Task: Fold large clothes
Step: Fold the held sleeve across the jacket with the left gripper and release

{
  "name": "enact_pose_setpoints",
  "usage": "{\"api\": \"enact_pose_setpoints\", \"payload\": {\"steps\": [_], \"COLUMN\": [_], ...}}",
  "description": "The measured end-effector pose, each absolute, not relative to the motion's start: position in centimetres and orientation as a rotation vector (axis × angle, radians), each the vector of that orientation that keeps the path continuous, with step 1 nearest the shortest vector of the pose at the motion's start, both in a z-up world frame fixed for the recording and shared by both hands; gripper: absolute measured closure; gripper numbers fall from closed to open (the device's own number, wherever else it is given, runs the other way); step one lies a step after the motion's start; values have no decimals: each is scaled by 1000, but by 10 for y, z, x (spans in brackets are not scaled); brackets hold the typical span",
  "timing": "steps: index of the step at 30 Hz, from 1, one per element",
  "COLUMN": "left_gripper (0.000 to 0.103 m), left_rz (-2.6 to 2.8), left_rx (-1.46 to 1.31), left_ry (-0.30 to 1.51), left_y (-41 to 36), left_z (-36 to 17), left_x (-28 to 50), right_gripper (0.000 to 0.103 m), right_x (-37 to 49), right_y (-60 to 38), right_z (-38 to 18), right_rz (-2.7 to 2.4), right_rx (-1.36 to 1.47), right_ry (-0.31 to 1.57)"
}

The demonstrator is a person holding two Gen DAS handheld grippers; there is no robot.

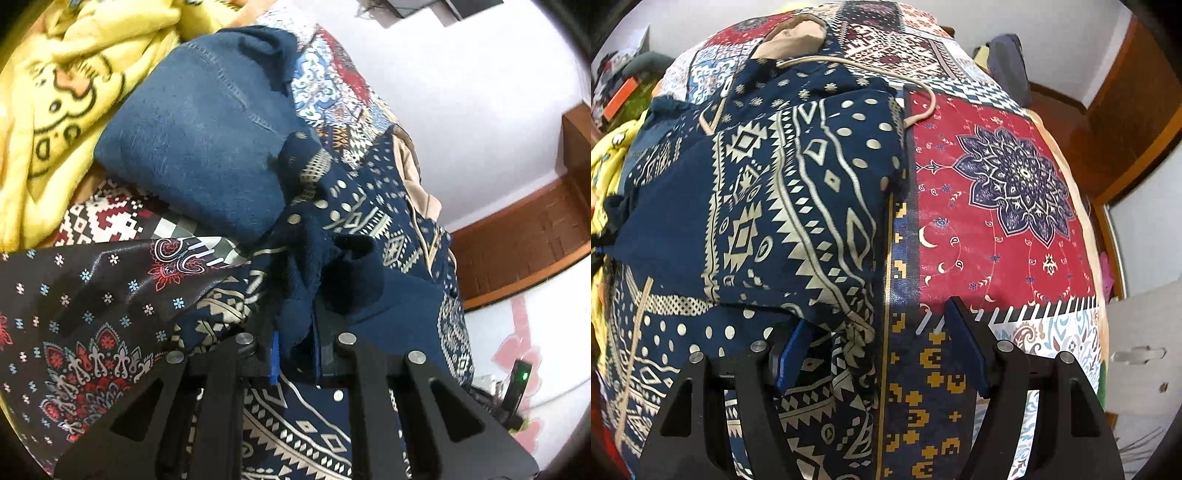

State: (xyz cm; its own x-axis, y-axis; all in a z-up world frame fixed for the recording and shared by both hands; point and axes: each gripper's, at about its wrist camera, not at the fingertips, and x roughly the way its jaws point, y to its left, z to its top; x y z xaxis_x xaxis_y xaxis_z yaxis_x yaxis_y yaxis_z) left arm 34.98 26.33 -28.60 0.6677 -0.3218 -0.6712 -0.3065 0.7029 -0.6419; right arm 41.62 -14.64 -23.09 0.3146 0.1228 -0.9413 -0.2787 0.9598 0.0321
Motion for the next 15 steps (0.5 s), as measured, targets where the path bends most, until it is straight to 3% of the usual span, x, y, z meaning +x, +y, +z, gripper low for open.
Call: {"api": "enact_pose_setpoints", "payload": {"steps": [2,3,4,6,15], "left_gripper": [88,81,67,49,45], "left_rz": [-17,-15,-4,21,136], "left_rx": [-769,-731,-687,-600,-273], "left_ry": [872,882,886,876,926], "left_y": [257,253,249,241,231], "left_z": [-279,-275,-270,-260,-248], "left_x": [351,351,351,348,354], "right_gripper": [36,36,36,36,36], "right_x": [417,415,414,407,389], "right_y": [-147,-147,-147,-144,-124], "right_z": [-229,-227,-225,-218,-176], "right_rz": [256,251,247,262,329], "right_rx": [-140,-146,-152,-167,-276], "right_ry": [1228,1224,1218,1199,1041]}}
